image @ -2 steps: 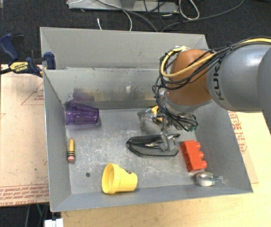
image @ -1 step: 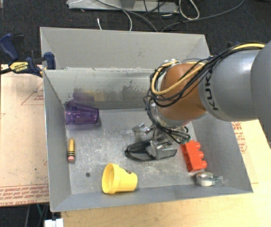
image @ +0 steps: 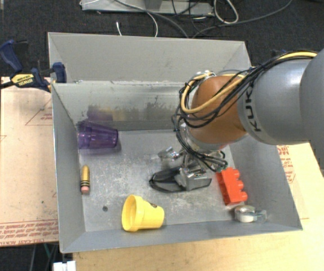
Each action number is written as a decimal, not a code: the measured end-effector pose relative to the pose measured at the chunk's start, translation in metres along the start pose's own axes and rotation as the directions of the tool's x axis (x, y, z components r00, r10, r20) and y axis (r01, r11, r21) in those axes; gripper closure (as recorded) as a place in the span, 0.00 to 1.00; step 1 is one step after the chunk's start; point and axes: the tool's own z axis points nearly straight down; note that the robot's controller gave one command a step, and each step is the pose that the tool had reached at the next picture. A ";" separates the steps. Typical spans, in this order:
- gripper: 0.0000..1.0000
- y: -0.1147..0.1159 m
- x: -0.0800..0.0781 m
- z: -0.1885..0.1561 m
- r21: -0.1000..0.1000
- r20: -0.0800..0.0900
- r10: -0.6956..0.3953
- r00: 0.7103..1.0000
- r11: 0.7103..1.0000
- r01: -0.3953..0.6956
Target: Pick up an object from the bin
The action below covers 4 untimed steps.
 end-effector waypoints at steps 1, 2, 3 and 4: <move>1.00 0.001 0.003 0.000 0.002 0.007 0.017 1.000 1.000 -0.017; 1.00 -0.002 -0.016 0.002 -0.003 -0.008 -0.059 0.998 0.998 0.059; 1.00 -0.019 -0.012 0.001 -0.007 0.013 -0.198 0.980 0.980 0.198; 1.00 -0.051 -0.022 -0.002 -0.007 -0.004 -0.268 0.963 0.963 0.268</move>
Offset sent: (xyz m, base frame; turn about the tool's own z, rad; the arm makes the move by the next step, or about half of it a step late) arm 0.0334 0.0135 -0.0094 -0.2033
